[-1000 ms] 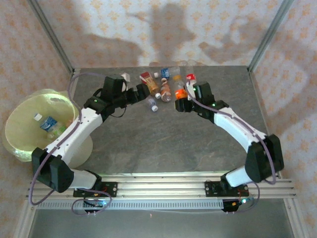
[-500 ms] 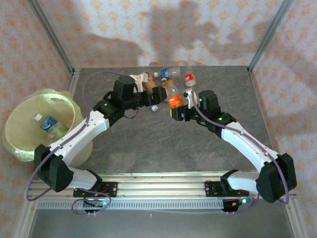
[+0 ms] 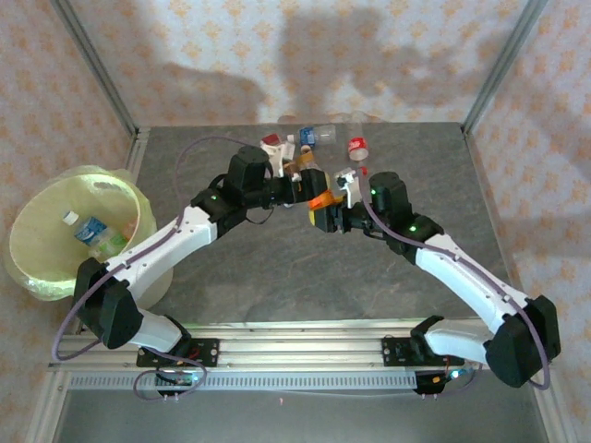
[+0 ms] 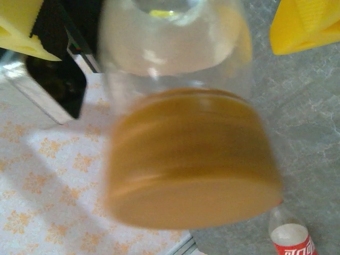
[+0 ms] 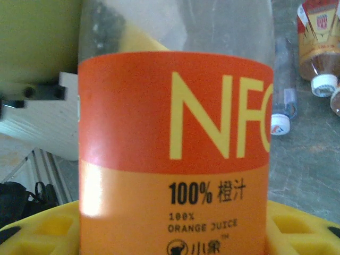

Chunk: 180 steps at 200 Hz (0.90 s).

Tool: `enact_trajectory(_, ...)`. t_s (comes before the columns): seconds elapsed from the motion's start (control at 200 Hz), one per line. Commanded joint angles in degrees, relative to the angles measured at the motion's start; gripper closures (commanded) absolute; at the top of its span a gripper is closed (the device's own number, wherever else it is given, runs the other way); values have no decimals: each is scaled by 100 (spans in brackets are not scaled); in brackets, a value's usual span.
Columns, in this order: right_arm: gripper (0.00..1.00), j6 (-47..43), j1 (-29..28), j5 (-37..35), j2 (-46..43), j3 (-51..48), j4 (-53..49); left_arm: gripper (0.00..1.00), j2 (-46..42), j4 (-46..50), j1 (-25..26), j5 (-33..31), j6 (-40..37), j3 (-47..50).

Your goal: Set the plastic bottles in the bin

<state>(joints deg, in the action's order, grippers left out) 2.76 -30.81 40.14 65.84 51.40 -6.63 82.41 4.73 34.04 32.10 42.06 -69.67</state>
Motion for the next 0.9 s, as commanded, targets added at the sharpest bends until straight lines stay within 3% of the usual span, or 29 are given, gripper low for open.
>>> enact_trajectory(0.0,50,53,-32,195,-269,-220,553,4,-12,-410,36,-203,403,240)
enact_trajectory(0.24,49,-80,-78,354,-156,-264,750,11,62,-418,369,-216,83,192)
enact_trajectory(0.48,45,-190,-127,301,-262,-244,448,31,36,-402,410,-546,219,259)
enact_trajectory(0.59,33,-172,-130,267,-334,-240,168,38,-71,-266,408,-663,188,299)
enact_trajectory(0.676,13,-138,-131,241,-378,-253,-32,39,-241,0,410,-978,80,316)
enact_trajectory(0.821,0,-73,-132,-16,-662,-353,-257,41,-587,959,410,-2009,-343,33)
enact_trajectory(0.896,1,16,-127,-166,-948,-428,-310,41,-861,1614,401,-2702,-613,-206)
